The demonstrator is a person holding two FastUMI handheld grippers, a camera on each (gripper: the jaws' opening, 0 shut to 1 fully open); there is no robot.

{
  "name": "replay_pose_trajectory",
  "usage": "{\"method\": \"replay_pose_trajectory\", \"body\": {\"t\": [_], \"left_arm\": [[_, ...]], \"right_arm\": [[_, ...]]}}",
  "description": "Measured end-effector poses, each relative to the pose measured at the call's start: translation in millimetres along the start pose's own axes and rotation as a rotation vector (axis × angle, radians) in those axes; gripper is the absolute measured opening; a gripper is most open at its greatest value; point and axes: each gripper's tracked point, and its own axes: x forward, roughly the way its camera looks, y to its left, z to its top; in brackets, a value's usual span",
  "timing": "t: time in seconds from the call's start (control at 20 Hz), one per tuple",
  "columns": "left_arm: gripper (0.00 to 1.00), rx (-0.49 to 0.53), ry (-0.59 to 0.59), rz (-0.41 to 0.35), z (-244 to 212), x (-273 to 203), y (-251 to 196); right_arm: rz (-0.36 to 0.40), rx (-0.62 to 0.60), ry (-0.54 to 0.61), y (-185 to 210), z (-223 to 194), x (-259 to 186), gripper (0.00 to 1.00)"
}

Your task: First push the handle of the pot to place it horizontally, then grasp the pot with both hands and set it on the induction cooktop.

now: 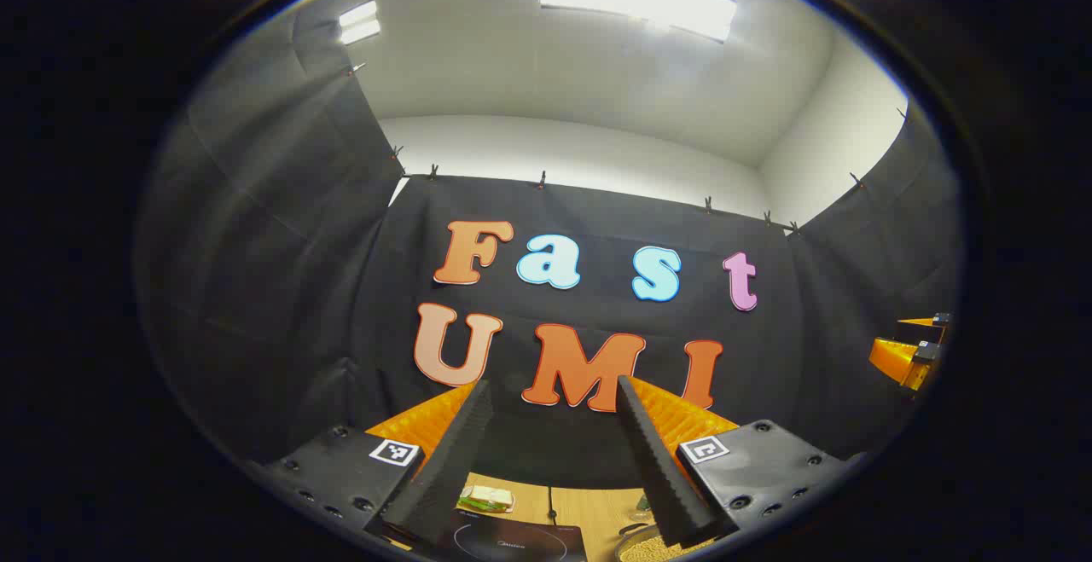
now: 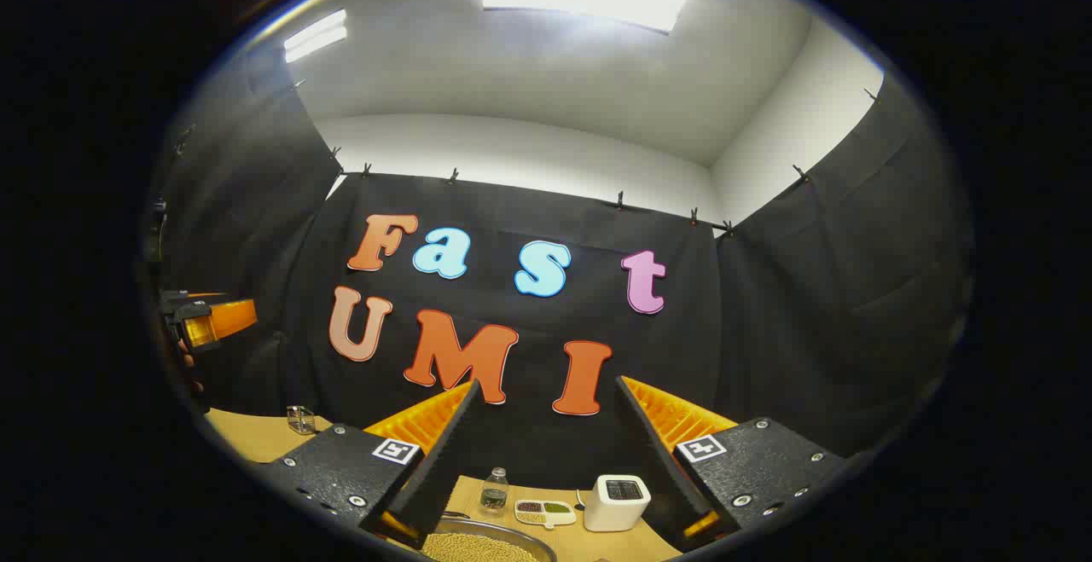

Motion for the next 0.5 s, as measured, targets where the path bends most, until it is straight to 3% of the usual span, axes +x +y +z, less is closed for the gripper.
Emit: {"method": "replay_pose_trajectory", "body": {"t": [0.5], "left_arm": [[0.98, 0.023, 0.010, -0.025, -5, -4, -12]], "right_arm": [[-0.007, -0.005, -0.020, -6, 2, -5, 0.94]]}}
